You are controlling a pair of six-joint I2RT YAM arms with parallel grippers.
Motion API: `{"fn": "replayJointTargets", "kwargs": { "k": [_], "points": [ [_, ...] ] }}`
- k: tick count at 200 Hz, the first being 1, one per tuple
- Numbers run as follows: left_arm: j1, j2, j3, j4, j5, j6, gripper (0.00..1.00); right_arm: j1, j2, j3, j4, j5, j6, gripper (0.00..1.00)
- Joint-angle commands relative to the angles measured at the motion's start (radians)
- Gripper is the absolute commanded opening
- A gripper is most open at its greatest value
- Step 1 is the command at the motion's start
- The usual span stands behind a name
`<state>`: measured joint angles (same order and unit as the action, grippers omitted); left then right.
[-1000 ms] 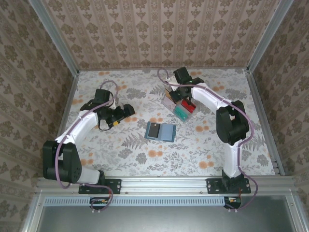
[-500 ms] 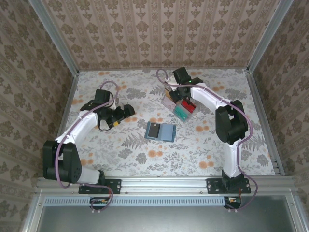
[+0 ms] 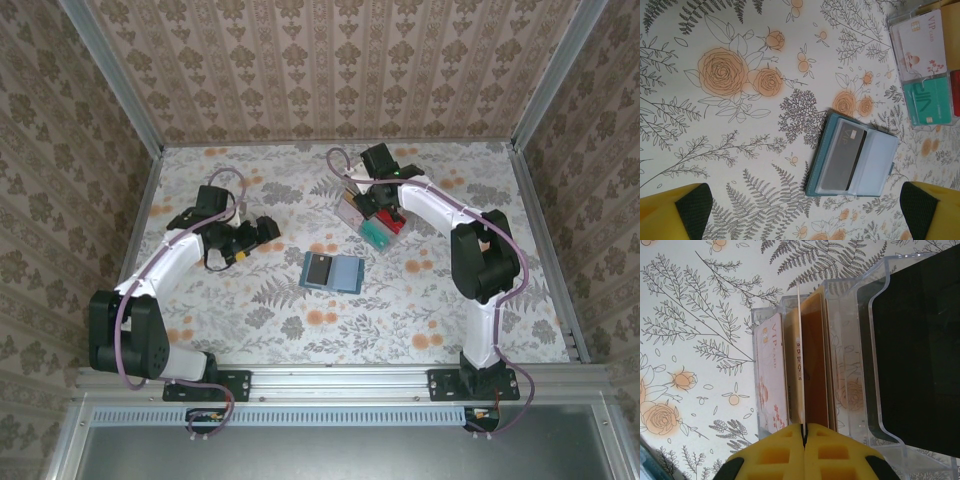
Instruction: Take the credit cards out of the card holder
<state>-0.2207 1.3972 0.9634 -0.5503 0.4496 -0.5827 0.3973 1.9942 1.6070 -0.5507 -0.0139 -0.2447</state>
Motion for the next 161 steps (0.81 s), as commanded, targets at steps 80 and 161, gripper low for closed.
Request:
{"fn": "replayJointTargets", "kwargs": {
  "k": [80,161],
  "points": [
    [0.008,-0.010,-0.021,0.017,0.027,0.000,1.00,-0.005,0.052,0.063,-0.052,0.012,-0.001,0.00],
    [0.009,-0.019,-0.033,0.023,0.040,0.001,1.00,-0.005,0.069,0.087,-0.069,0.010,0.039,0.00]
  ]
}}
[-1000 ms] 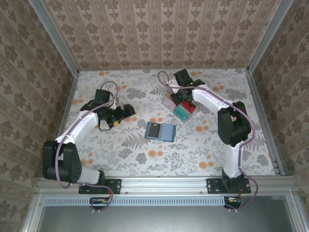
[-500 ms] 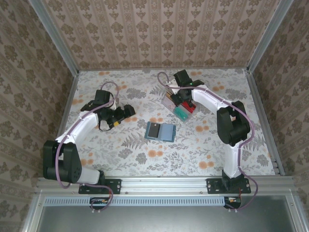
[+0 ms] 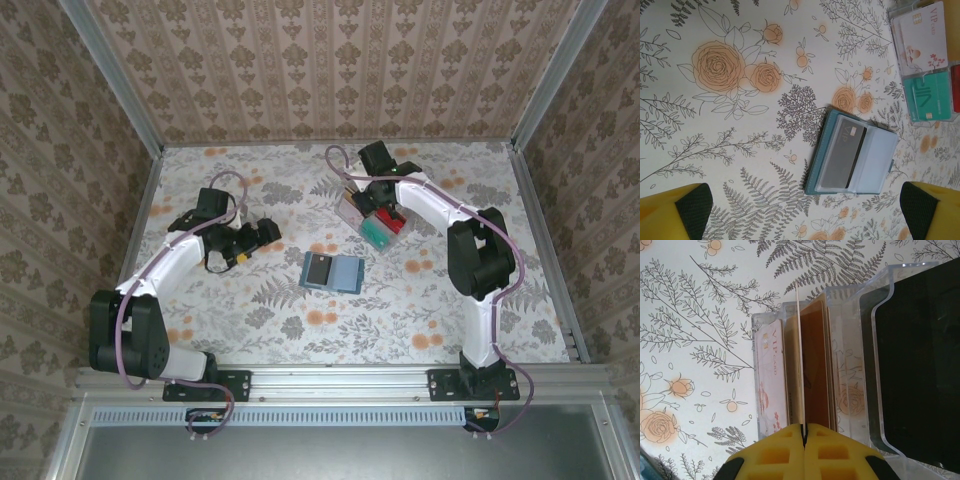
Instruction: Take the credit cards out of the card holder
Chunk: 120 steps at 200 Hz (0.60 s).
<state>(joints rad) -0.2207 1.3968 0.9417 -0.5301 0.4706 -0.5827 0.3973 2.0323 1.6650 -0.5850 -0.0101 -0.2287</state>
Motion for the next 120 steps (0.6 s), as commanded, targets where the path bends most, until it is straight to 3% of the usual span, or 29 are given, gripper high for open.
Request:
{"fn": "replayJointTargets", "kwargs": {
  "k": [1,36,74,120],
  "points": [
    [0.009,-0.018,-0.011,0.002,0.019,0.002,1.00,-0.005,0.032,0.030,-0.035,0.006,0.024,0.00],
    [0.011,-0.020,-0.013,-0.002,0.020,0.003,1.00,-0.005,0.048,0.029,-0.041,0.016,0.026,0.02],
    [0.011,-0.022,-0.013,-0.002,0.023,0.003,1.00,-0.004,0.026,0.038,-0.068,0.019,0.024,0.23],
    [0.011,-0.027,-0.008,-0.002,0.033,-0.002,1.00,-0.003,-0.078,0.027,-0.064,0.019,0.084,0.27]
  ]
}}
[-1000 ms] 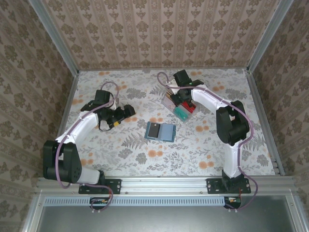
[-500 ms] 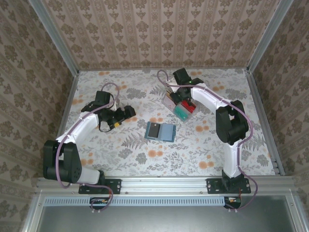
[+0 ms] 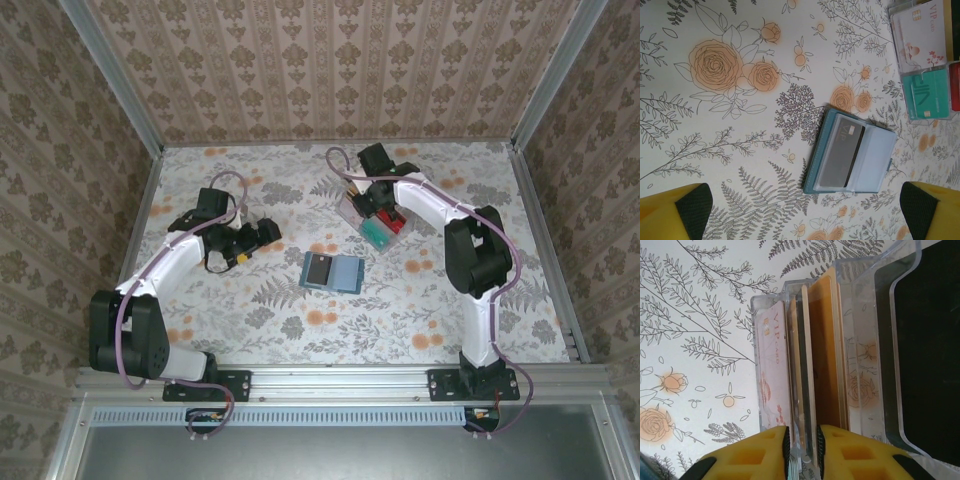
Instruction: Take the credit cards out of the card holder
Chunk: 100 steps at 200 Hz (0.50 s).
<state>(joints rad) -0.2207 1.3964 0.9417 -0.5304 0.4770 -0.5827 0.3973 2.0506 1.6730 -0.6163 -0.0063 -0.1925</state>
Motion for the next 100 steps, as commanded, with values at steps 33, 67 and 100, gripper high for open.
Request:
{"fn": "replayJointTargets", "kwargs": {
  "k": [33,67,100],
  "points": [
    [0.010,-0.037,-0.008,-0.005,0.028,-0.005,1.00,-0.002,-0.189,-0.018,-0.035,0.022,0.143,0.37],
    [0.002,-0.057,-0.031,-0.003,0.027,-0.020,1.00,0.014,-0.321,-0.127,-0.048,0.010,0.298,0.51],
    [-0.027,-0.077,-0.059,-0.002,0.003,-0.036,1.00,0.106,-0.451,-0.271,-0.053,0.004,0.492,0.60]
  ]
}}
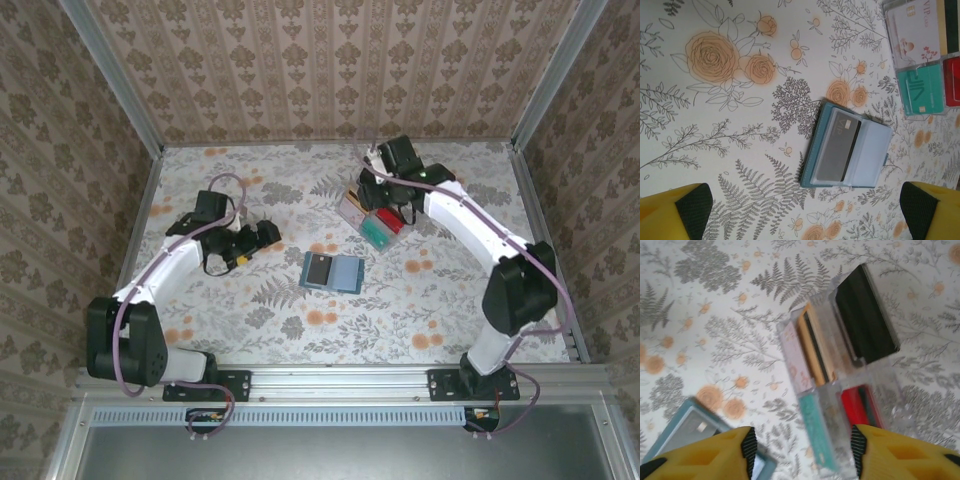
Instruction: Take the credit cards out of the card holder
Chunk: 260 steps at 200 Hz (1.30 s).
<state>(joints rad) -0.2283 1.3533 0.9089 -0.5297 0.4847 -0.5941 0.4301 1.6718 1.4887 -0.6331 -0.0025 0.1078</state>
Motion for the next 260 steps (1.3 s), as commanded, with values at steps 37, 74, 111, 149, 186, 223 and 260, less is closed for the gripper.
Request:
{"fn": "replayJointTargets", "kwargs": {
  "k": [37,74,111,149,186,223,260],
  "points": [
    [-0.041,-0.054,-0.057,-0.009,-0.049,-0.050,1.00,0.237,-0.096,-0.200,-0.001,-0.007,0.405,0.66],
    [-0.041,-0.074,-0.088,-0.024,-0.100,-0.091,1.00,0.363,0.046,-0.180,0.015,-0.013,0.536,0.63],
    [-0.041,-0.074,-0.105,-0.018,-0.083,-0.099,1.00,0.361,0.137,-0.188,0.136,-0.075,0.658,0.59],
    [-0.044,-0.070,-0.106,-0.022,-0.086,-0.102,1.00,0.353,0.250,-0.110,0.108,-0.026,0.689,0.55],
    [-0.045,-0.065,-0.111,-0.014,-0.090,-0.114,1.00,0.352,0.335,-0.055,0.036,0.034,0.689,0.52],
    [-0.052,-0.059,-0.103,0.000,-0.077,-0.092,1.00,0.351,0.385,-0.046,-0.005,0.024,0.662,0.48],
    [-0.057,-0.040,-0.095,0.012,-0.074,-0.088,1.00,0.353,0.383,-0.103,-0.038,0.019,0.545,0.46]
  ]
}}
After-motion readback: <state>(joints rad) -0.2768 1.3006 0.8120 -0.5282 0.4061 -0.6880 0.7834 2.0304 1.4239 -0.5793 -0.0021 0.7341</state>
